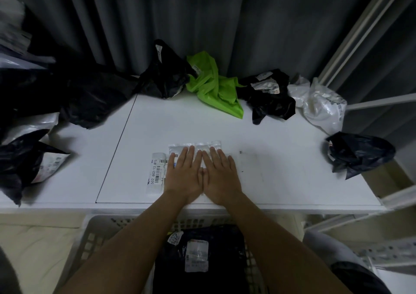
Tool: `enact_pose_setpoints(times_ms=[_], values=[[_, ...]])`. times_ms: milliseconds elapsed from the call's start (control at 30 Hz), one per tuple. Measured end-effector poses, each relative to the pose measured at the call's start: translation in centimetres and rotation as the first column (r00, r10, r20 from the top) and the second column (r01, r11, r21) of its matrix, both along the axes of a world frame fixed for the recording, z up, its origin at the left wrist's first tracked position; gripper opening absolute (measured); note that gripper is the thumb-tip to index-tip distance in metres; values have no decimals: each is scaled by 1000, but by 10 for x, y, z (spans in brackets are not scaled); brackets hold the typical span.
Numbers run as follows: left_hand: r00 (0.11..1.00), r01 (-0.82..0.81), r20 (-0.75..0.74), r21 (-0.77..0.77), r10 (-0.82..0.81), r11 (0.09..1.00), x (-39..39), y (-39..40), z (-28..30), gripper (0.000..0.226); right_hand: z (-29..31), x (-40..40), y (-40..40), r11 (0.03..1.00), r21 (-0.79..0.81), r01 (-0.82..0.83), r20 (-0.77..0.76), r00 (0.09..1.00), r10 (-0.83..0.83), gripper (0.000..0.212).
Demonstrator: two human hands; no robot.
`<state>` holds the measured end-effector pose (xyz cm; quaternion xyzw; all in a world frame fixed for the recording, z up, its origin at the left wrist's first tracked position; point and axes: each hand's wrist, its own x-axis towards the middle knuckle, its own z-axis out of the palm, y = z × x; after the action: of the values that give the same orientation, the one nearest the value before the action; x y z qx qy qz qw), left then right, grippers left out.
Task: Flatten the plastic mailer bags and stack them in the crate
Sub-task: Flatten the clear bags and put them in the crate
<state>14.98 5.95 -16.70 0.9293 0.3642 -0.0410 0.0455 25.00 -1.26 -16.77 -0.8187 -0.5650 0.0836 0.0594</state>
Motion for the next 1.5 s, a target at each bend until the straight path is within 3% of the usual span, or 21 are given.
enact_pose_setpoints(times_ms=[67,133,200,333,433,533,733,967,1267,1367,1500], values=[[1000,-4,-25,-19,3,1000,1,1,2,75,4,0,1,1000,-31,-1,-18,1000,1,84],[999,-7,-49,-55,4,998,1,2,6,61,8,1,1,997,-78,1,-40,999,-4,67],[997,0,-72,-93,-7,996,1,5,11,58,12,4,3,993,-115,-8,-86,996,-2,55],[989,15,-146,-107,-31,994,5,7,25,57,32,17,6,983,-175,-56,-210,977,18,55],[974,-32,-226,-96,10,995,15,8,42,55,50,29,3,989,-134,-69,-291,956,28,52],[976,-3,-217,15,6,1000,28,3,69,41,71,47,-10,998,-46,-31,-300,954,15,37],[998,53,-22,114,-51,992,79,-6,116,37,111,117,-35,972,185,142,-209,973,-102,28],[950,73,300,58,-88,996,169,-17,138,36,131,212,-48,867,364,342,48,922,-384,26],[905,132,411,-20,-113,991,272,-8,130,35,98,322,-31,802,155,577,123,794,-595,80],[899,170,415,-30,-142,985,288,-3,124,34,93,344,-23,794,125,595,242,758,-606,73],[897,209,406,-43,-174,977,298,1,120,31,91,355,-18,786,130,605,347,715,-607,49]])
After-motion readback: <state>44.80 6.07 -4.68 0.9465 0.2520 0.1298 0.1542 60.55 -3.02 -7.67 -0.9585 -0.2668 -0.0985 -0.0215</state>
